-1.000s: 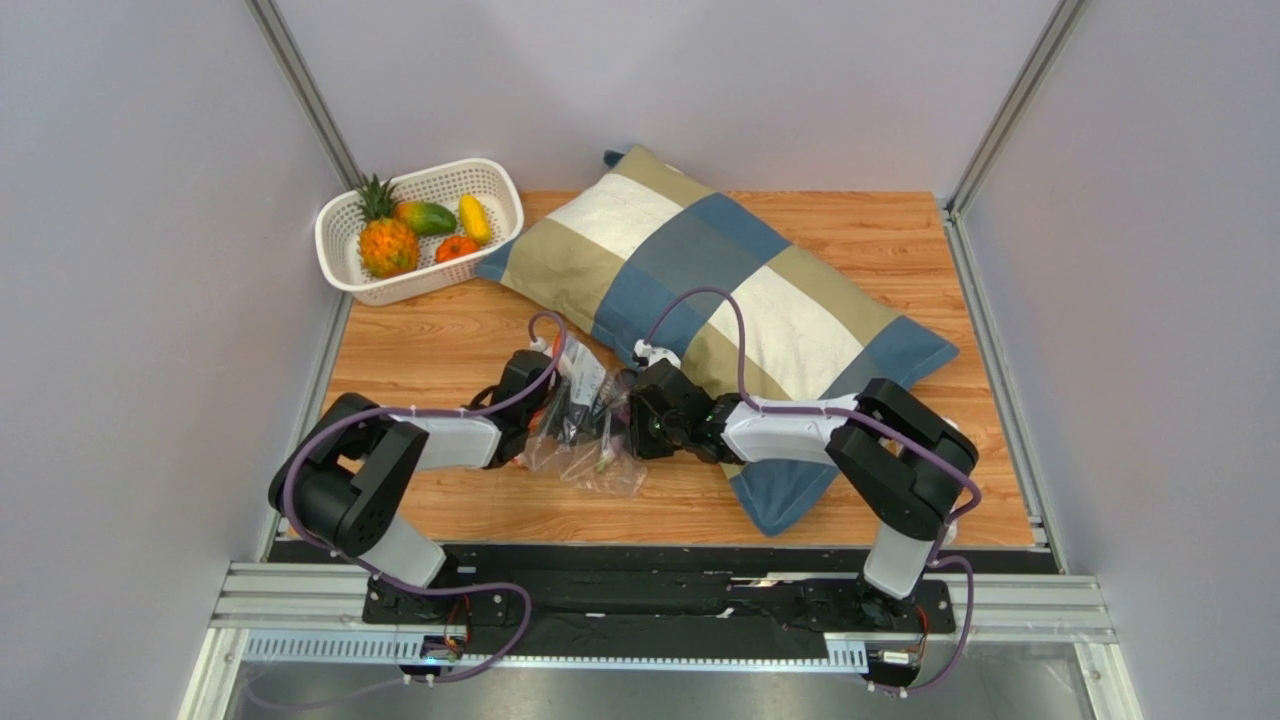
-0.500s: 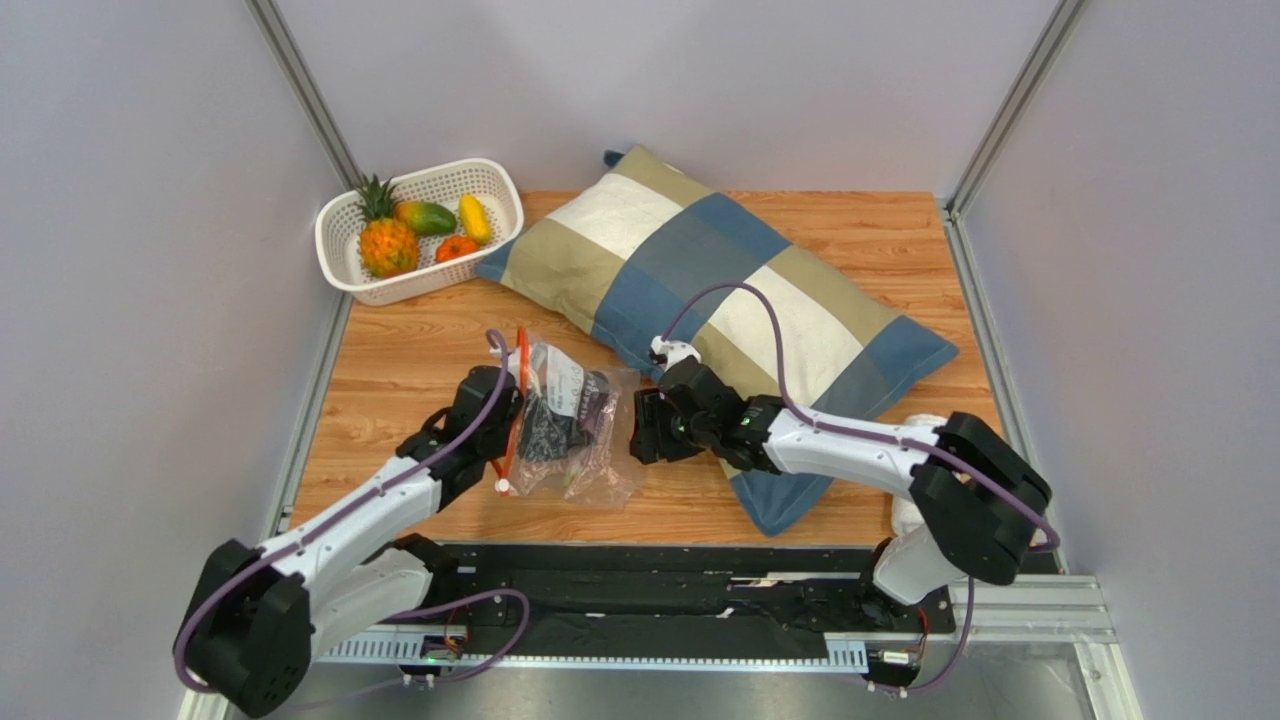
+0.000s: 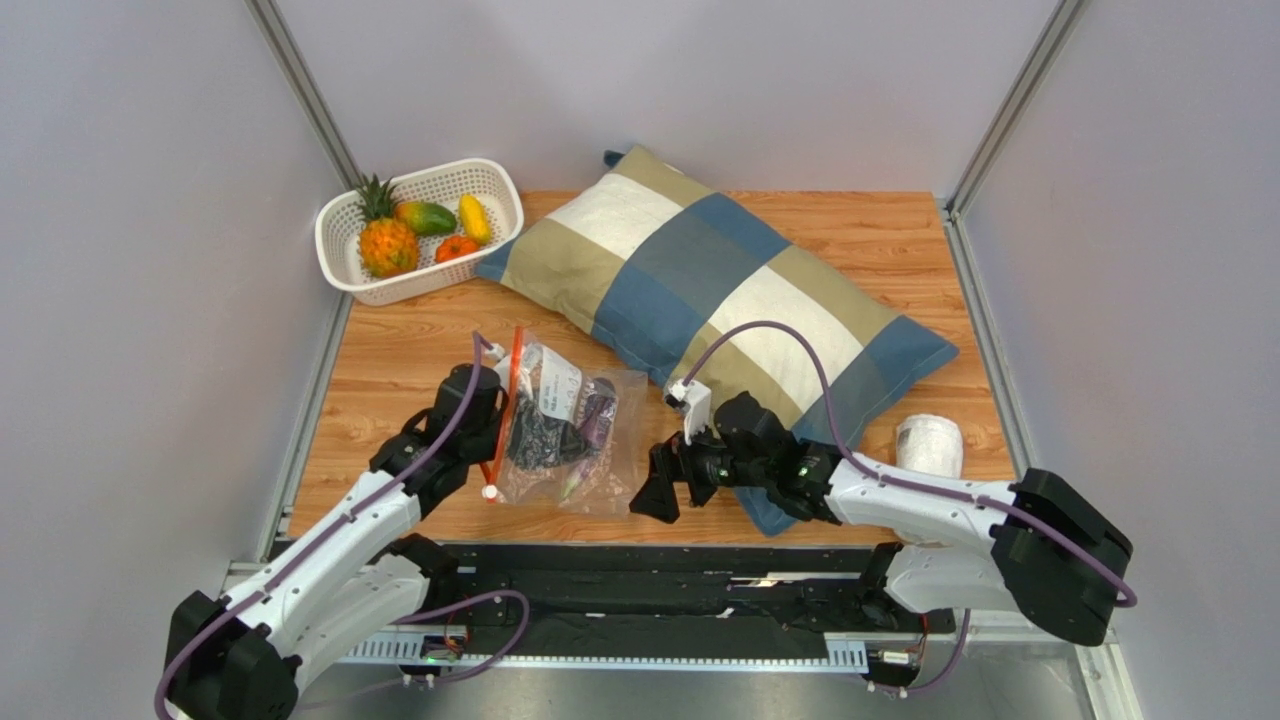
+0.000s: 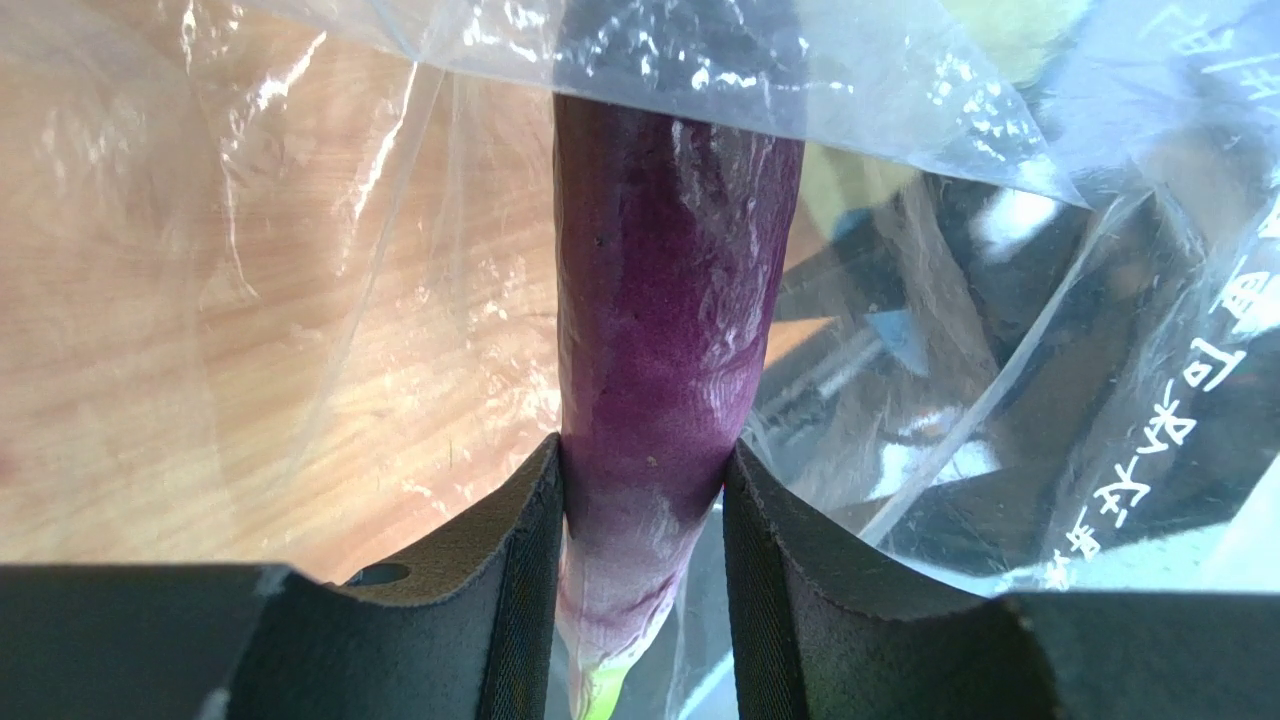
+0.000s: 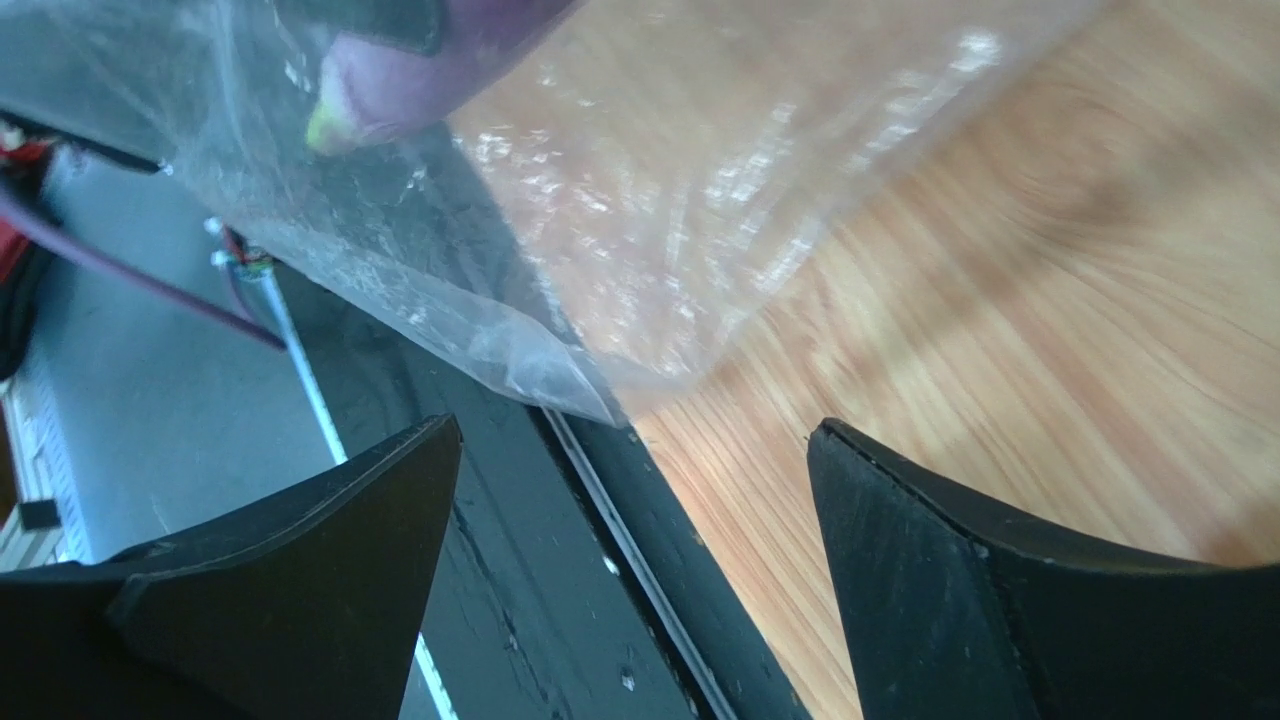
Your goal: Open the zip-top bag and remove the fake food
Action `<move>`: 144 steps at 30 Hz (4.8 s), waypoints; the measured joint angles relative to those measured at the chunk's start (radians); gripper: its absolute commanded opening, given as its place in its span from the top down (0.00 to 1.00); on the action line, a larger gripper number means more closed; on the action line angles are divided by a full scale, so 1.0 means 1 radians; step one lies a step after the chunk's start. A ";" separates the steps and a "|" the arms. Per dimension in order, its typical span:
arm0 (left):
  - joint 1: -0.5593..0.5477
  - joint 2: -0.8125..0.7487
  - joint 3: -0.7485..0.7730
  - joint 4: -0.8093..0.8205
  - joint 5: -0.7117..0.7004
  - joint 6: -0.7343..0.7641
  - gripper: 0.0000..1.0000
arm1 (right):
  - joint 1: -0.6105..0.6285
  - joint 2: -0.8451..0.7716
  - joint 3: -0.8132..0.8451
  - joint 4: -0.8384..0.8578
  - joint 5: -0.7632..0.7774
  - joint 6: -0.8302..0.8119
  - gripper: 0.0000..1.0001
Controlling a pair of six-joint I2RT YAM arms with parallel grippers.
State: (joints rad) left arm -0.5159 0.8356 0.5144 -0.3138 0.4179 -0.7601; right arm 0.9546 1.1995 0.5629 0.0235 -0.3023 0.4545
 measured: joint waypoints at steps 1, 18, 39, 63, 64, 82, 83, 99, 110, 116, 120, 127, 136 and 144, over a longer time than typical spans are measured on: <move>0.000 -0.010 0.002 -0.002 0.008 -0.006 1.00 | 0.009 0.007 -0.030 0.067 -0.017 -0.003 0.04; 0.000 -0.169 0.018 -0.142 0.040 -0.079 1.00 | 0.158 0.032 -0.145 0.457 0.290 -0.012 1.00; 0.000 -0.435 0.175 -0.497 -0.167 -0.080 1.00 | 0.071 -0.127 -0.295 0.460 0.233 -0.169 1.00; 0.000 -0.541 0.601 -1.006 -0.418 -0.140 1.00 | -0.008 0.242 -0.106 0.449 0.052 0.017 1.00; 0.000 -0.540 0.615 -1.004 -0.468 -0.142 1.00 | -0.006 0.252 -0.106 0.451 0.051 0.023 1.00; 0.329 0.606 0.828 -0.159 -0.780 0.121 1.00 | 0.063 0.408 0.020 0.356 0.009 0.013 1.00; 0.363 0.695 0.892 -0.137 -0.748 0.133 1.00 | 0.067 0.415 0.020 0.355 0.008 0.013 1.00; 0.627 1.594 1.841 -0.166 -0.466 0.060 0.99 | 0.105 0.476 0.090 0.306 0.082 0.050 0.91; 0.655 1.698 1.867 -0.253 -0.372 0.026 0.12 | 0.083 0.491 0.201 0.196 0.156 0.084 0.88; 0.655 1.632 1.827 -0.331 -0.379 0.069 0.11 | 0.055 0.554 0.310 0.123 0.172 0.092 0.78; 0.655 1.390 1.575 -0.380 -0.371 0.083 0.10 | 0.052 0.618 0.386 0.076 0.190 0.098 0.68; 0.600 0.673 1.024 -0.359 -0.314 0.157 0.10 | 0.052 0.697 0.539 -0.017 0.241 0.124 0.12; 0.082 -0.019 0.529 -0.348 -0.258 0.137 0.02 | 0.059 0.509 0.486 -0.223 0.386 0.145 0.00; -0.283 -0.240 0.433 -0.352 -0.369 0.112 0.01 | 0.108 -0.186 0.361 -0.500 0.610 0.187 0.00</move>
State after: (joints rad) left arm -0.7990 0.5957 0.9470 -0.6655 0.0486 -0.6479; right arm 1.0630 1.0134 0.9241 -0.4770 0.3080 0.6411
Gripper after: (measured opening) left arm 0.989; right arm 0.998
